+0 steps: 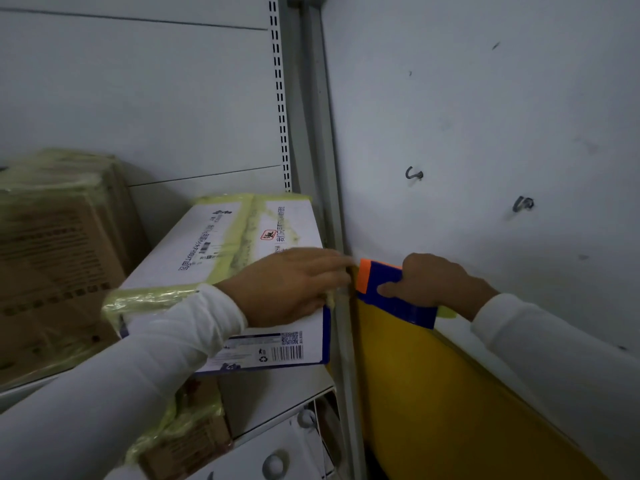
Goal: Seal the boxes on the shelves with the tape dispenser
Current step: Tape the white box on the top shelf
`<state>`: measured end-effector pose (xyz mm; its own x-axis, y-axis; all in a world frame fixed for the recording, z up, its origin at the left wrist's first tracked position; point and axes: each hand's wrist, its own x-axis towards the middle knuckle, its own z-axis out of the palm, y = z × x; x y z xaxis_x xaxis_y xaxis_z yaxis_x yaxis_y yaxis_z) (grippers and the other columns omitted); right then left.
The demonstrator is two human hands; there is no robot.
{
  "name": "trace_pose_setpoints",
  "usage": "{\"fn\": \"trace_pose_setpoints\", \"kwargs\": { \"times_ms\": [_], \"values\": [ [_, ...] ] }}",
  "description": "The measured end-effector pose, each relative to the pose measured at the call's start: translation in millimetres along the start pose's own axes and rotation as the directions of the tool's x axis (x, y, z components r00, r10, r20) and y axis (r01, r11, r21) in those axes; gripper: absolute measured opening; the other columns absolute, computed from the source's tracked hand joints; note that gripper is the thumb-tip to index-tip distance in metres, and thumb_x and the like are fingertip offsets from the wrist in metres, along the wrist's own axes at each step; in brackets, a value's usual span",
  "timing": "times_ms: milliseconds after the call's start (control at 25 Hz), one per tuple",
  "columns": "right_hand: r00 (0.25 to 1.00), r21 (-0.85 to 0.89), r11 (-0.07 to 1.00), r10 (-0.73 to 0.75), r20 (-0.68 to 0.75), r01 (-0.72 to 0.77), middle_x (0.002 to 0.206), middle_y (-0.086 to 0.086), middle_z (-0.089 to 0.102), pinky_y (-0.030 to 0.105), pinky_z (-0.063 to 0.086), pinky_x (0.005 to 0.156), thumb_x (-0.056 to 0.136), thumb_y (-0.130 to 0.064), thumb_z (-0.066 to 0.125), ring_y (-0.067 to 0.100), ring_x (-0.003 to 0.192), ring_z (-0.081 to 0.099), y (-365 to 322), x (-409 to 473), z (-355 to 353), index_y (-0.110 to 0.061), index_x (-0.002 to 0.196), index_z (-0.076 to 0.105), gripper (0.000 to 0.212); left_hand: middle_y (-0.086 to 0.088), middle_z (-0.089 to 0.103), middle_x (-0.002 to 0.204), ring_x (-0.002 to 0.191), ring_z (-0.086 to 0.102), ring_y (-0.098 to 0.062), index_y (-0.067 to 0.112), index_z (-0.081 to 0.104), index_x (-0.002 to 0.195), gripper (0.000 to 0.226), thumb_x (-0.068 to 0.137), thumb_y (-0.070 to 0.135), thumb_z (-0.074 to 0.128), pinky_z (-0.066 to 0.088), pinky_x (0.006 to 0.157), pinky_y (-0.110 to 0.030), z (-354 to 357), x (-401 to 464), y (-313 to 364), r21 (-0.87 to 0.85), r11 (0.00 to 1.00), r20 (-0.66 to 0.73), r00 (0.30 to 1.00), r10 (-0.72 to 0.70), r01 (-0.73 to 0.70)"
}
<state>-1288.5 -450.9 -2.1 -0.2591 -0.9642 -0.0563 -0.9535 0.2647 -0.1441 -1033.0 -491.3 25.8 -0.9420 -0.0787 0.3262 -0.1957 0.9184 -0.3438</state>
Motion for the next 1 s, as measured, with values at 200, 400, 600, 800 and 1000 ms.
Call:
{"fn": "trace_pose_setpoints", "kwargs": {
  "times_ms": [200, 400, 600, 800, 1000],
  "values": [
    [1.0, 0.1, 0.995, 0.012, 0.008, -0.013, 0.062, -0.001, 0.051, 0.023, 0.034, 0.047, 0.082, -0.062, 0.064, 0.012, 0.053, 0.05, 4, -5, -8, -0.018, 0.066, 0.042, 0.052, 0.001, 0.056, 0.116, 0.111, 0.047, -0.016, 0.018, 0.059, 0.114, 0.035, 0.094, 0.043, 0.048, 0.039, 0.1, -0.033, 11, 27, 1, 0.04, 0.997, 0.363, 0.93, 0.05, -0.07],
    [1.0, 0.175, 0.985, 0.007, -0.024, -0.003, 0.059, 0.0, 0.051, 0.022, 0.034, 0.047, 0.082, -0.062, 0.065, 0.013, 0.05, 0.049, 8, -17, -16, -0.017, 0.065, 0.044, 0.052, 0.001, 0.05, 0.124, 0.118, 0.041, -0.016, 0.021, 0.06, 0.112, 0.041, 0.087, 0.052, 0.055, 0.042, 0.097, -0.034, 23, 30, 3, 0.036, 0.998, 0.284, 0.957, -0.055, 0.047],
    [0.995, 0.316, 0.947, -0.02, -0.101, 0.052, 0.062, 0.003, 0.056, 0.024, 0.039, 0.052, 0.083, -0.057, 0.067, 0.016, 0.055, 0.056, 14, -28, -31, -0.015, 0.066, 0.048, 0.05, -0.005, 0.043, 0.133, 0.119, 0.048, -0.025, 0.022, 0.03, 0.135, 0.08, 0.074, 0.065, 0.06, 0.049, 0.09, -0.043, 26, 13, 10, 0.129, 0.884, 0.29, 0.835, -0.467, 0.449],
    [0.982, 0.443, 0.888, -0.041, -0.184, 0.12, 0.057, 0.002, 0.058, 0.023, 0.038, 0.051, 0.086, -0.05, 0.067, 0.014, 0.052, 0.057, 10, -36, -58, -0.014, 0.06, 0.05, 0.047, -0.003, 0.049, 0.132, 0.114, 0.052, -0.023, 0.018, 0.035, 0.138, 0.07, 0.087, 0.066, 0.04, 0.048, 0.087, -0.038, 14, -5, 18, 0.101, 0.946, 0.215, 0.922, -0.322, 0.307],
    [0.974, 0.501, 0.849, -0.065, -0.219, 0.169, 0.072, 0.016, 0.068, 0.028, 0.043, 0.058, 0.086, -0.049, 0.066, 0.026, 0.065, 0.065, -3, -37, -80, -0.005, 0.07, 0.06, 0.047, 0.008, 0.029, 0.154, 0.138, 0.032, -0.012, 0.03, 0.026, 0.148, 0.069, 0.089, 0.06, 0.044, 0.027, 0.113, -0.029, -12, -34, 1, -0.147, 0.959, 0.274, 0.942, -0.194, 0.241]
  ]
}}
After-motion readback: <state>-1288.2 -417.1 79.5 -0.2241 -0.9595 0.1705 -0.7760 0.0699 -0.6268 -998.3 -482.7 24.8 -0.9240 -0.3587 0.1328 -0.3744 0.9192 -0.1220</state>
